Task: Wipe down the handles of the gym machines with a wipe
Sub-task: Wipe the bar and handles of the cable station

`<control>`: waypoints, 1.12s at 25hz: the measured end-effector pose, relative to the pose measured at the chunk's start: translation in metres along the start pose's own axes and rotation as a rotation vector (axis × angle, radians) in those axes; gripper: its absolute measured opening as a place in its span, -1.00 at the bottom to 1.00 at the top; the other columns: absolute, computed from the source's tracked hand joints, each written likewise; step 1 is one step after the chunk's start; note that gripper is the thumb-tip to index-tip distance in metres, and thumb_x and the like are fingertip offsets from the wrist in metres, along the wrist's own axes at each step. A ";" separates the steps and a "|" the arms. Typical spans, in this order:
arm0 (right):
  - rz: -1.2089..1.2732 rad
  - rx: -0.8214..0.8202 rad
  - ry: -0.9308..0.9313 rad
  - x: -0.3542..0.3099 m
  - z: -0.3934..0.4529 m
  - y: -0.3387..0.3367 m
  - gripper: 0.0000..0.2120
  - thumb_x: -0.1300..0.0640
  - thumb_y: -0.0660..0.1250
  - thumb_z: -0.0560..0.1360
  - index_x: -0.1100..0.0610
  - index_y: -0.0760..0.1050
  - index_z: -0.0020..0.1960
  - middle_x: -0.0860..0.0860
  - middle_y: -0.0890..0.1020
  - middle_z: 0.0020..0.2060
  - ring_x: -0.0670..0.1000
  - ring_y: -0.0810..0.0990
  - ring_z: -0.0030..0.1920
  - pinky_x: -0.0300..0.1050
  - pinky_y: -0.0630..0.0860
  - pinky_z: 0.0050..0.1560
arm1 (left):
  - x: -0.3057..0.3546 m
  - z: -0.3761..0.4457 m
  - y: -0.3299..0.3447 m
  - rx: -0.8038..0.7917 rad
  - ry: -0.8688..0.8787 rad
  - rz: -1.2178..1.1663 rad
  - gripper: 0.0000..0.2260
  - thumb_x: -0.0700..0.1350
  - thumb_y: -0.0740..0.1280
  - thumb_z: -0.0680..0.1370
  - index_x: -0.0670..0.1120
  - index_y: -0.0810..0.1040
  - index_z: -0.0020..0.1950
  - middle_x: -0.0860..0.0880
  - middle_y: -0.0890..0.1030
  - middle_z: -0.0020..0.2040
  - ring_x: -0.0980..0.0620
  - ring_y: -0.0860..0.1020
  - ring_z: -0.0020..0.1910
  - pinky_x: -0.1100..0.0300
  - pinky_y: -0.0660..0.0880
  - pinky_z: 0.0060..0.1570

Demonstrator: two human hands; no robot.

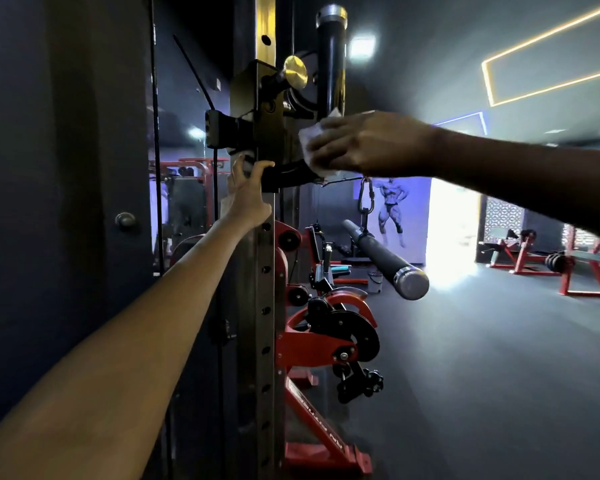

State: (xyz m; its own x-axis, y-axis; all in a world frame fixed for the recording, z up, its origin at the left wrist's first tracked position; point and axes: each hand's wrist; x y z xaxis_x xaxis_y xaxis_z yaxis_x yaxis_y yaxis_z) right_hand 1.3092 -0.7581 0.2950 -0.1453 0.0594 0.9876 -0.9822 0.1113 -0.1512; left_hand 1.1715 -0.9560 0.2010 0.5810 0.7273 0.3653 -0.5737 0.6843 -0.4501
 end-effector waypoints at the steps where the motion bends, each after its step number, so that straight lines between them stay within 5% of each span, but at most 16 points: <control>1: 0.003 0.082 0.001 0.007 -0.011 -0.003 -0.75 0.36 0.16 0.44 0.36 0.60 -0.05 0.23 0.65 -0.03 0.21 0.62 0.05 0.14 0.56 0.07 | 0.005 0.000 -0.003 -0.020 -0.025 0.017 -0.34 -0.36 0.37 0.39 0.06 0.31 0.41 -0.10 -0.01 0.52 -0.17 0.13 0.45 -0.06 0.43 0.25; 5: 0.187 0.357 0.502 0.016 -0.031 0.003 -0.83 0.35 0.26 0.46 0.30 0.62 -0.04 0.26 0.63 -0.02 0.23 0.61 0.02 0.07 0.59 -0.08 | 0.029 -0.003 -0.014 0.016 -0.076 0.050 -0.41 -0.33 0.37 0.41 0.00 0.35 0.40 -0.10 0.02 0.53 -0.15 0.09 0.48 -0.06 0.25 0.38; 8: 0.387 0.533 0.754 -0.006 -0.015 0.021 -0.74 0.18 0.19 0.45 0.24 0.64 -0.09 0.27 0.61 -0.09 0.24 0.59 -0.07 -0.02 0.55 -0.17 | 0.053 -0.012 -0.015 0.089 -0.003 -0.175 -0.30 -0.46 0.36 0.32 -0.09 0.34 0.42 -0.12 0.11 0.51 -0.11 0.13 0.47 0.11 0.27 0.34; 12: 0.502 0.660 0.823 -0.013 -0.009 0.032 -0.78 0.20 0.24 0.45 0.27 0.64 -0.11 0.24 0.56 -0.18 0.19 0.55 -0.16 -0.06 0.48 -0.25 | 0.082 -0.031 -0.018 0.028 -0.070 -0.470 -0.29 -0.54 0.32 0.32 -0.14 0.30 0.41 -0.15 0.33 0.40 -0.09 0.35 0.35 0.34 0.48 -0.06; 15: 0.603 0.738 0.989 0.022 -0.001 0.025 -0.83 0.25 0.31 0.45 0.26 0.65 -0.08 0.23 0.58 -0.16 0.11 0.53 -0.16 -0.24 0.33 -0.14 | 0.092 -0.038 -0.015 -0.014 -0.184 -0.402 -0.27 -0.47 0.37 0.37 -0.10 0.23 0.48 -0.13 0.36 0.41 -0.10 0.35 0.38 0.22 0.42 0.04; 18: 0.680 0.826 1.121 0.051 0.006 0.025 -0.83 0.18 0.34 0.45 0.22 0.66 -0.04 0.20 0.59 -0.12 -0.03 0.44 -0.17 -0.35 0.26 -0.15 | 0.104 -0.042 -0.015 -0.019 -0.204 -0.328 -0.20 -0.42 0.41 0.38 -0.10 0.14 0.53 -0.10 0.31 0.45 -0.04 0.32 0.39 0.37 0.39 0.00; 22: 0.739 0.904 1.080 0.010 0.005 0.035 -0.82 0.22 0.30 0.47 0.31 0.62 -0.14 0.21 0.56 -0.12 0.00 0.45 -0.13 -0.33 0.28 -0.15 | 0.106 -0.044 -0.014 -0.008 -0.168 -0.308 -0.19 -0.46 0.42 0.35 -0.15 0.14 0.52 -0.13 0.31 0.42 -0.02 0.33 0.36 0.56 0.39 -0.14; 26: 0.742 0.965 1.049 -0.005 0.006 0.046 -0.87 0.30 0.27 0.44 0.32 0.58 -0.19 0.20 0.57 -0.17 0.11 0.53 -0.14 -0.22 0.33 -0.12 | 0.103 -0.042 -0.019 -0.057 -0.193 -0.292 -0.21 -0.44 0.41 0.35 -0.10 0.18 0.50 -0.16 0.36 0.40 -0.12 0.37 0.35 0.34 0.44 -0.07; 28: 0.737 1.020 1.088 0.024 0.009 0.046 -0.87 0.30 0.29 0.41 0.30 0.61 -0.14 0.19 0.60 -0.16 0.03 0.53 -0.16 -0.35 0.32 -0.10 | 0.105 -0.042 -0.022 -0.053 -0.201 -0.262 -0.22 -0.44 0.39 0.37 -0.08 0.17 0.51 -0.13 0.36 0.41 -0.11 0.37 0.35 0.33 0.43 -0.09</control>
State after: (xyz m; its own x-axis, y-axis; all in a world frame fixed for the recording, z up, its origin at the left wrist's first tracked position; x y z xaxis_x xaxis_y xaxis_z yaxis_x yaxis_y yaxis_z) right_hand 1.2597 -0.7607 0.3118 -0.8678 0.4684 0.1661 -0.4778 -0.8782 -0.0200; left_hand 1.2689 -0.8970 0.2151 0.5763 0.5261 0.6253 -0.3861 0.8497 -0.3591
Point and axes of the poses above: each hand's wrist, its own z-axis towards the middle knuckle, its own y-axis out of the palm, x = y × z
